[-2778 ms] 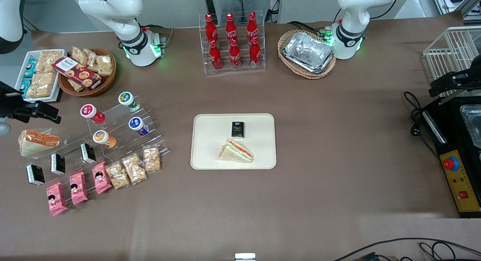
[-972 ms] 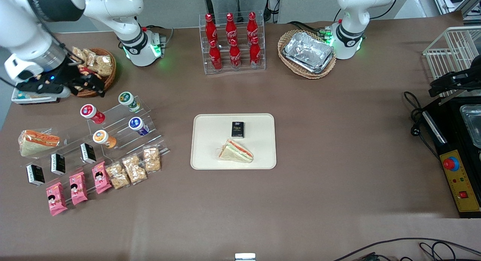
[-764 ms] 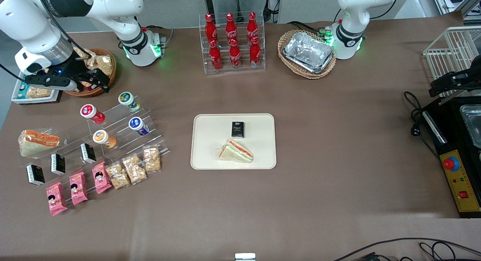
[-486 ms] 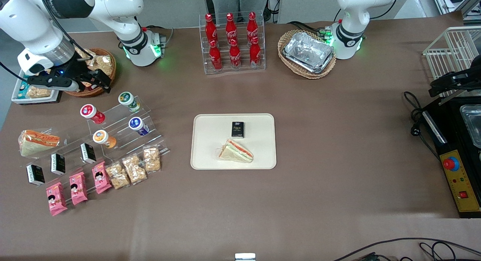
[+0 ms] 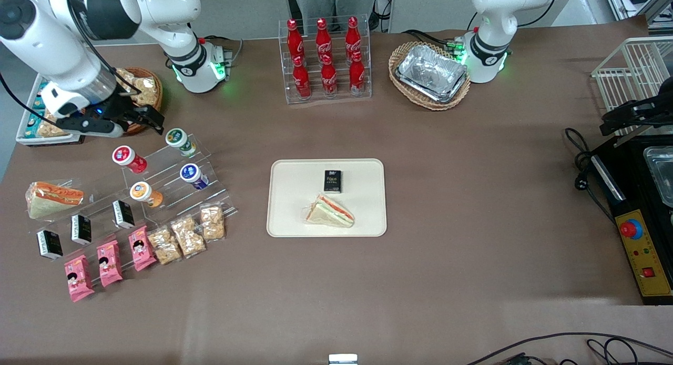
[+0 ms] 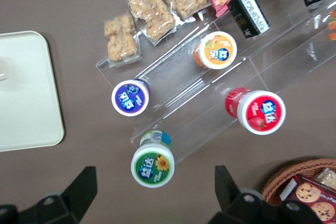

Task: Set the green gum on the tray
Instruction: 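Lower the right gripper onto the green-lidded gum bottle and close it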

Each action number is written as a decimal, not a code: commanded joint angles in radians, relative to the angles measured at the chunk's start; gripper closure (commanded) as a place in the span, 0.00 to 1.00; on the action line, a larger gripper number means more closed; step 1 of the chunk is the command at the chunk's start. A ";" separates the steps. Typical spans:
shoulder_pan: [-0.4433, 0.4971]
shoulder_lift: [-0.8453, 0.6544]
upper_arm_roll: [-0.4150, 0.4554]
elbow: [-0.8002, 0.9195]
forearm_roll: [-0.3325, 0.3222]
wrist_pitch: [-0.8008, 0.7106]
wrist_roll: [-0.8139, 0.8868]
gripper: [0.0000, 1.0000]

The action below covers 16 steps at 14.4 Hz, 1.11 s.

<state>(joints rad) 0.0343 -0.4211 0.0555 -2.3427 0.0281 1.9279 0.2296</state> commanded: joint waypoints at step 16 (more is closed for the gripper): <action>0.045 0.051 -0.006 -0.227 0.033 0.221 0.071 0.01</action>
<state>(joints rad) 0.0725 -0.3630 0.0553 -2.5359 0.0424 2.1096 0.2924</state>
